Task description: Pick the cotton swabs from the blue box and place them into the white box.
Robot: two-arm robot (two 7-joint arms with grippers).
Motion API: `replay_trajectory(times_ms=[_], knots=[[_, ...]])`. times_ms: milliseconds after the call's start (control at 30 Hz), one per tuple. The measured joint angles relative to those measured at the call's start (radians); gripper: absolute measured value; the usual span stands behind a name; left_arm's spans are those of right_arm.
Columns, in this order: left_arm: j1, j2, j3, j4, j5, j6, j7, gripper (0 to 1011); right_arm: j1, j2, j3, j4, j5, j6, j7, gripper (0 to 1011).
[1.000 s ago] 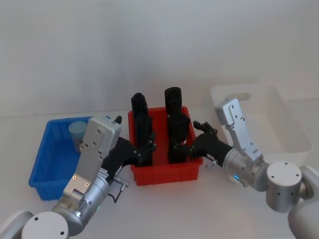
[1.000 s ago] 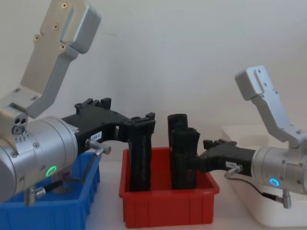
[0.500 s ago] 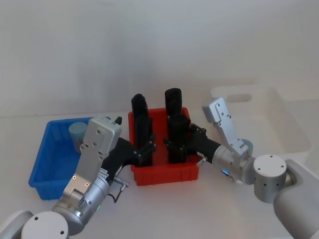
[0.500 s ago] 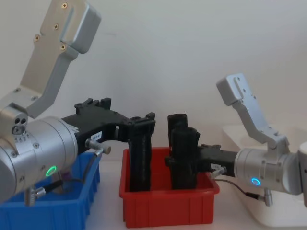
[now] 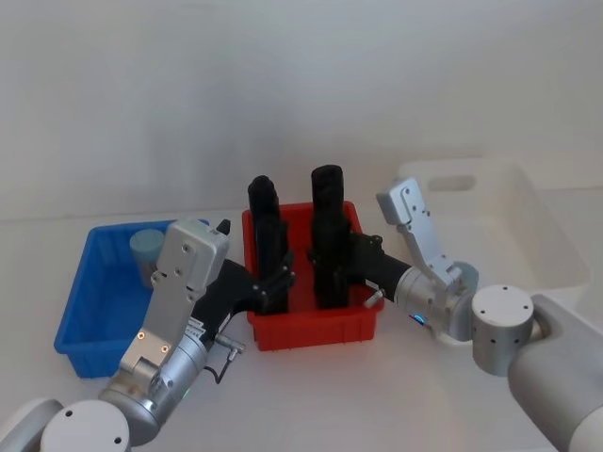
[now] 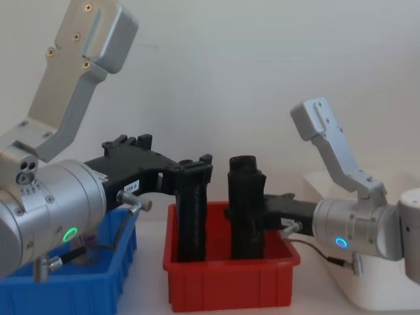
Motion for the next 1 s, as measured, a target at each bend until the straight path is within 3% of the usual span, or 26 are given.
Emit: replay_trajectory(times_ms=[267, 567, 700, 1000], knots=[[0.000, 0.000, 0.000, 0.000, 0.000, 0.000, 0.000, 1004, -0.056, 0.020, 0.011, -0.139, 0.023, 0.029, -0.002, 457], [0.000, 0.000, 0.000, 0.000, 0.000, 0.000, 0.000, 1004, -0.159, 0.061, 0.026, -0.385, 0.063, 0.092, -0.031, 414], [0.000, 0.000, 0.000, 0.000, 0.000, 0.000, 0.000, 1004, -0.210, 0.082, 0.033, -0.499, 0.078, 0.118, -0.061, 393], [0.000, 0.000, 0.000, 0.000, 0.000, 0.000, 0.000, 1004, -0.287, 0.115, 0.046, -0.671, 0.089, 0.163, -0.135, 393]])
